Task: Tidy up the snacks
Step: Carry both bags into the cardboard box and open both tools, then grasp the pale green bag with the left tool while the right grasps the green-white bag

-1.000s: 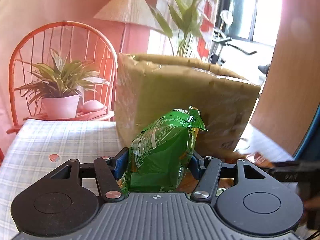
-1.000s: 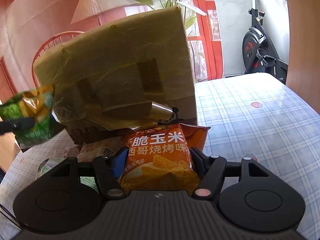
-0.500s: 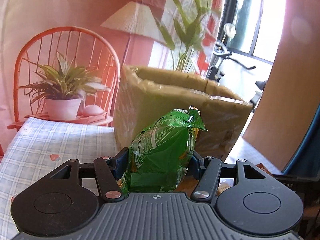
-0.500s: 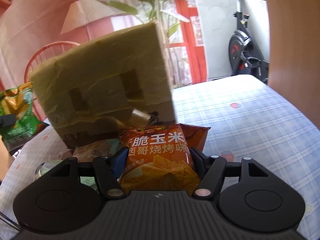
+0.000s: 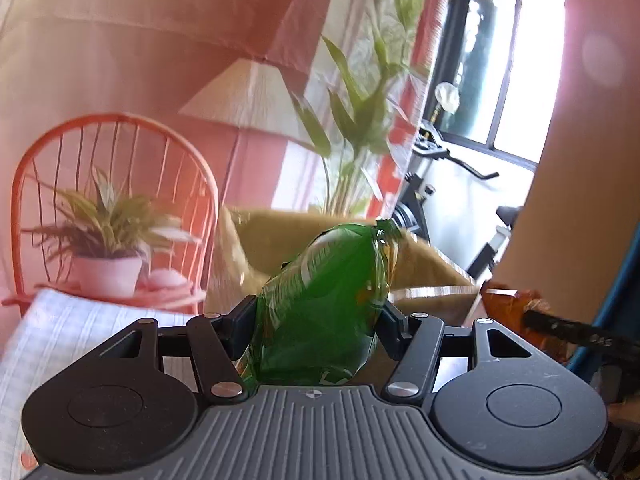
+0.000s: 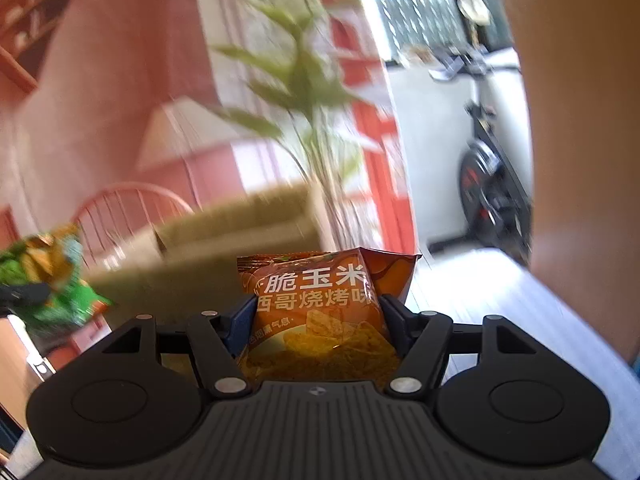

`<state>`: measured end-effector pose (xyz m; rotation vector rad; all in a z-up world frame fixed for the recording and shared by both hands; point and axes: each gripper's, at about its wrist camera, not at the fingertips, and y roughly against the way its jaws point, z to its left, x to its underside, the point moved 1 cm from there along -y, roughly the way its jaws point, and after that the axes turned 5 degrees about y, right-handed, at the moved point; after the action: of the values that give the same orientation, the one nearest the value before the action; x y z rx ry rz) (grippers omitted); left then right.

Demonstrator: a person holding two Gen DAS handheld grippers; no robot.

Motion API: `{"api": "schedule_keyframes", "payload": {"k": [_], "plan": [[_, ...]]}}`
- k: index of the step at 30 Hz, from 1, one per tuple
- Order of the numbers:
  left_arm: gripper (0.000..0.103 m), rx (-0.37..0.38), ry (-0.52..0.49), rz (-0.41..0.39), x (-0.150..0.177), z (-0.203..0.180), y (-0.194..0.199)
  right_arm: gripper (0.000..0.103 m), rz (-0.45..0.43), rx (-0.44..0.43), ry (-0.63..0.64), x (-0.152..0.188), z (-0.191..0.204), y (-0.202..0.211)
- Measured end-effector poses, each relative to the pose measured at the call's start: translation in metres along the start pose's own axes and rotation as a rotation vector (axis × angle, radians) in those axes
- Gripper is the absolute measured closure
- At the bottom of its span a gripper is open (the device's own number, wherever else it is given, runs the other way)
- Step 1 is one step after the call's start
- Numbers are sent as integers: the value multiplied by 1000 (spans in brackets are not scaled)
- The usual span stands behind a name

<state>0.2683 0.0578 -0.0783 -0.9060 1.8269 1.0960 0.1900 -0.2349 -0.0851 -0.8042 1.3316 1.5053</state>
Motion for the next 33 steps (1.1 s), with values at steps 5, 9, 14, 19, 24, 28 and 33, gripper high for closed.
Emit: {"api": "schedule_keyframes", "payload": {"k": [5,9,14,19,24,28,33], "plan": [[39,30,-13,-12,-31,-15,-27,35,-79,-69,50,-46,17,-20],[39,29,-7,-1,-48,-20,-61,35,-111,-118,140,-66,39,-53],[42,0,40,20,-60,-13,-99,35,-69,-135,144,-77,48,-109],[50,-49,69,75,-65,0,-135,35,-2,-123,135,-70,48,-153],[60,-82,27,129,-58,0,-154,35,47,-119,97,-63,42,-180],[50,-98,2,131,-58,-3,-158,30,85,-104,87,-57,41,-189],[36,-112,-35,125,-61,-6,-141,25,62,-96,121,-56,46,-172]]}}
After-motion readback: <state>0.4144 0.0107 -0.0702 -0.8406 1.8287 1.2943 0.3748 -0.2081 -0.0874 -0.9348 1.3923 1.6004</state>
